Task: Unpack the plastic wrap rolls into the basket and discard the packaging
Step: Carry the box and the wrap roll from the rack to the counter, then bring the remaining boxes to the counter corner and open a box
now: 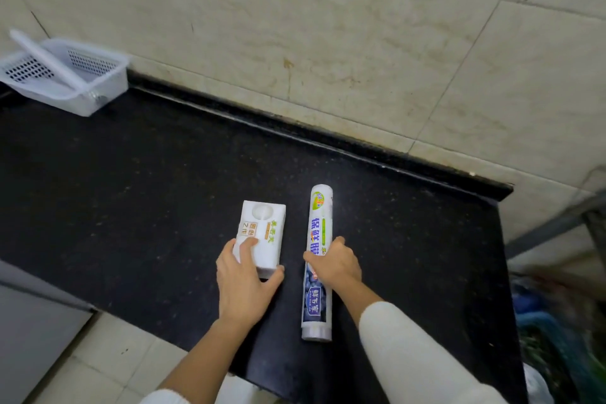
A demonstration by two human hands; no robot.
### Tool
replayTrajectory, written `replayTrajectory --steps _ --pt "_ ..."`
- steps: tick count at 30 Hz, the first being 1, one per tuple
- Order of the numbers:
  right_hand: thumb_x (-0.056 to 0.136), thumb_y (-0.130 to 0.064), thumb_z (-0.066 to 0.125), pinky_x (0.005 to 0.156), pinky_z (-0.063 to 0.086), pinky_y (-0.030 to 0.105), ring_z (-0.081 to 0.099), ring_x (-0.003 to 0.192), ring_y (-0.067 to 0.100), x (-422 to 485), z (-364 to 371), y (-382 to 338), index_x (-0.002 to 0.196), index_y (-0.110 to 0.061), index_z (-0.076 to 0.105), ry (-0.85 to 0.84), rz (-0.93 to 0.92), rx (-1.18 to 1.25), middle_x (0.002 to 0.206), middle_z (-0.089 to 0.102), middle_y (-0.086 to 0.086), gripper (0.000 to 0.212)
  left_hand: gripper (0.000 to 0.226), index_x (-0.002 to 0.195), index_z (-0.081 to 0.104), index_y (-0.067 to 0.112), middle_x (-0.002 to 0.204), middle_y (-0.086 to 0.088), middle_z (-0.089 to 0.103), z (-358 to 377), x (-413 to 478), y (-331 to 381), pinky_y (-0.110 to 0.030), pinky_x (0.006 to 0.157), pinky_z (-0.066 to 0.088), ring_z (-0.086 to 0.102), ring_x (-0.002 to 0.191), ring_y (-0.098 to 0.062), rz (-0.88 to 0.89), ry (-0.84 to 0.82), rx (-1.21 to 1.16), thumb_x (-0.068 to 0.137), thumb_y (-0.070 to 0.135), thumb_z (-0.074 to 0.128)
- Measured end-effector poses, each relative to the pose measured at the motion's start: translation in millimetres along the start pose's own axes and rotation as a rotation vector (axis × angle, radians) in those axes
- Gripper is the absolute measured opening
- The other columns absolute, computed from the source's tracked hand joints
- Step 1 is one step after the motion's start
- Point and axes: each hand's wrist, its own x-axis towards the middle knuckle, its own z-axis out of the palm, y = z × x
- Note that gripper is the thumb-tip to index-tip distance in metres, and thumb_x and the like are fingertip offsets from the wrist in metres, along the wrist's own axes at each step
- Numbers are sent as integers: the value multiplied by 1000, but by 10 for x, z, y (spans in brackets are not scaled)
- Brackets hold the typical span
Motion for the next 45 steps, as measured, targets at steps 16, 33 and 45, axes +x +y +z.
replayTrajectory --steps 16,33,45 --pt "86 -43 63 83 48 37 59 109 31 -98 -2107 691 122 -9 52 362 -199 83 122 59 12 51 35 121 55 7 136 -18 44 160 399 2183 -45 105 35 31 130 -33 399 -52 -132 88 19 56" --pt "85 -38 59 93 47 44 51 117 35 -717 -5178 3580 118 -4 56 832 -51 -193 125 58 18 48 41 132 47 18 148 -11 37 1383 -1633 5430 -42 117 23 26 141 -26 682 -208 -227 93 34 48" --pt "80 -45 67 80 43 33 57 116 34 -529 -5283 4159 141 -10 34 651 105 -116 132 57 14 77 57 141 41 28 155 -8 33 1553 -1635 5471 -48 120 3 26 143 -28 647 -248 145 90 53 38"
